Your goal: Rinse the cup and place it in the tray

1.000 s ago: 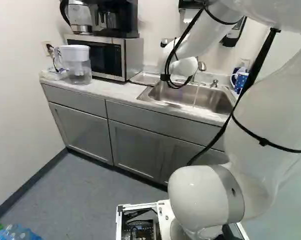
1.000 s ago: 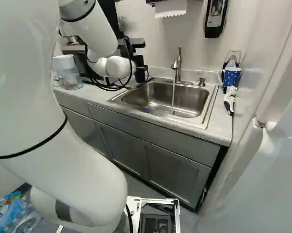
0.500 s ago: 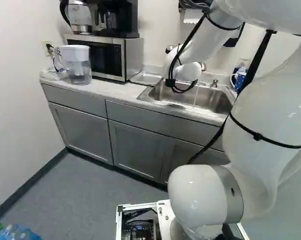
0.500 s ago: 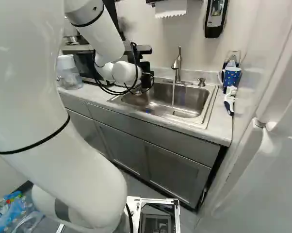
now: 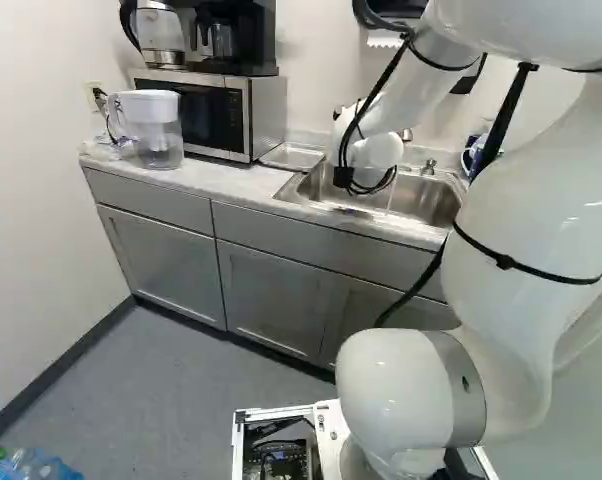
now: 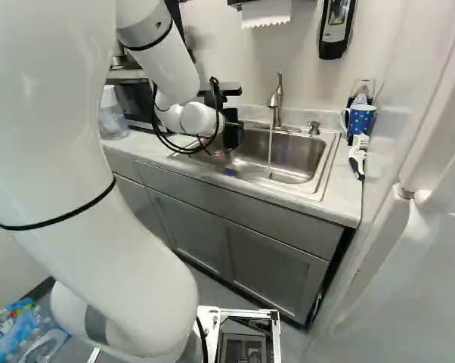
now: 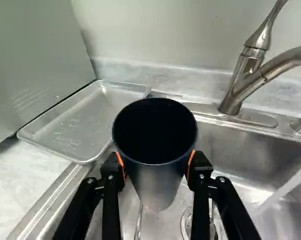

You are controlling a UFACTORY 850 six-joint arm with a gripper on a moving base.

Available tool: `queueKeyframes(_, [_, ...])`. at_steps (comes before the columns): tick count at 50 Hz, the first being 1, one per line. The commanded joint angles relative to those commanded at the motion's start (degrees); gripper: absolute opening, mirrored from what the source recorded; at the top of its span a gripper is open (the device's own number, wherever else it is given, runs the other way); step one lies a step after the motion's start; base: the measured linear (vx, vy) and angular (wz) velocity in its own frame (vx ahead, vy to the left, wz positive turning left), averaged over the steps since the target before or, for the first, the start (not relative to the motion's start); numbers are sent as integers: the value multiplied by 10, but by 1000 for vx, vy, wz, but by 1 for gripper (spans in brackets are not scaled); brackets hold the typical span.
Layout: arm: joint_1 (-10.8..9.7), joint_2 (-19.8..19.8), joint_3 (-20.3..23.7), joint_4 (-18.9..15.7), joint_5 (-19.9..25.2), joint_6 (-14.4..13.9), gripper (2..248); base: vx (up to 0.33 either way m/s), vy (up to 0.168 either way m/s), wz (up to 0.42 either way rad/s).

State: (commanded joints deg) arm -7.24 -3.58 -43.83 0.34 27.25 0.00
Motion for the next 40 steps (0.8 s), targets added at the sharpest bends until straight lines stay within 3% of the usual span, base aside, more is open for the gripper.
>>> queueKeyframes(40, [-52, 15, 33, 0, 0, 0, 126, 0, 0, 0])
